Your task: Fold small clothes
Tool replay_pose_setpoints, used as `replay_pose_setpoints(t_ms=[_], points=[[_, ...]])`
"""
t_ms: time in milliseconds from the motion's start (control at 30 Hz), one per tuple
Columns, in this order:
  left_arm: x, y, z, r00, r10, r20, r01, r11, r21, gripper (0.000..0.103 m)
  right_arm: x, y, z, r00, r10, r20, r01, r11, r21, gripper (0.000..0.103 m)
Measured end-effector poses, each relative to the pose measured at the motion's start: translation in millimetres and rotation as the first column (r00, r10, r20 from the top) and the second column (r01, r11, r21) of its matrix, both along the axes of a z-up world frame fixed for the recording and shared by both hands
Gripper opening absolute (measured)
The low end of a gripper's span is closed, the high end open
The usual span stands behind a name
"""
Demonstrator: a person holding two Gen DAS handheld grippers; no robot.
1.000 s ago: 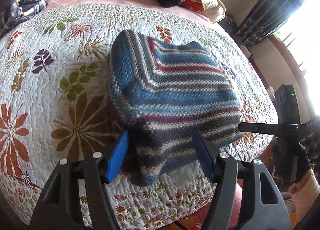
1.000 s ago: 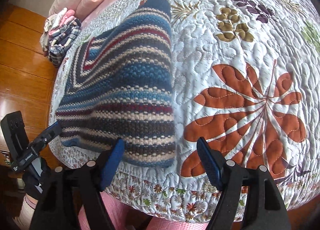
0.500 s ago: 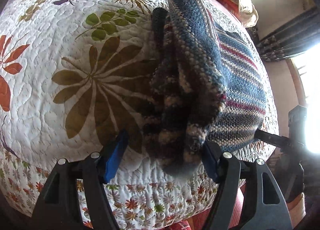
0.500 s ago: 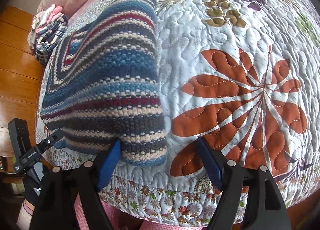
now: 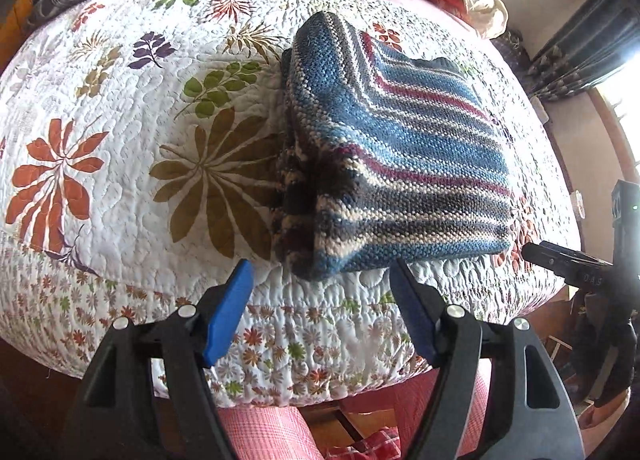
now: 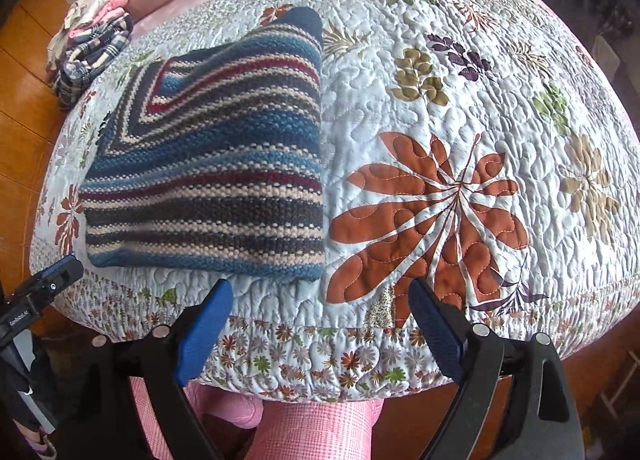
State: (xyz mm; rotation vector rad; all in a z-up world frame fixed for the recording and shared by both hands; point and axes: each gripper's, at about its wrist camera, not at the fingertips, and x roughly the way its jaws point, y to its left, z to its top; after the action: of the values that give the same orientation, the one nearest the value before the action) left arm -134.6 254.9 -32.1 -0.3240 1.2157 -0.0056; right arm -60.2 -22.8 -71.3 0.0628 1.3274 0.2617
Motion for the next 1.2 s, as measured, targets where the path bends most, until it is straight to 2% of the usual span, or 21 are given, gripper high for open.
replay_pose_setpoints(t_ms=[367,533,767,1000,1200], points=[[-24.7,-19.1,34.4,0.999,0.039,0.007,-0.040,0.995,0.093,0.072,-31.4,10.0,40.7,0.998,0.015,0.062,-0.012,0.999,-0.045,0.095],[-36.4,-24.9,47.3,0.999,0.048,0.013,-0.049,0.994,0.097,0.074,-45.8,18.0,56.4,0.996,0.028,0.083,-0.020,0.996,-0.088,0.097],[-56.1,-34.3,66.2,0.999,0.044,0.025,-0.047,0.989,0.138,0.076,-66.6,25.0,82.1,0.992,0.039,0.123,-0.030,0.997,-0.070,0.098],[-70.2,-44.1,84.2,0.999,0.033,0.041,-0.040,0.982,0.186,0.077,-80.0,28.9,107.3,0.985,0.036,0.171,-0.020,0.995,-0.094,0.099],[-77.8,-53.1,100.5,0.998,0.019,0.062,-0.031,0.980,0.198,0.077,-87.6,26.6,124.5,0.982,0.028,0.187,-0.014,0.997,-0.076,0.099]])
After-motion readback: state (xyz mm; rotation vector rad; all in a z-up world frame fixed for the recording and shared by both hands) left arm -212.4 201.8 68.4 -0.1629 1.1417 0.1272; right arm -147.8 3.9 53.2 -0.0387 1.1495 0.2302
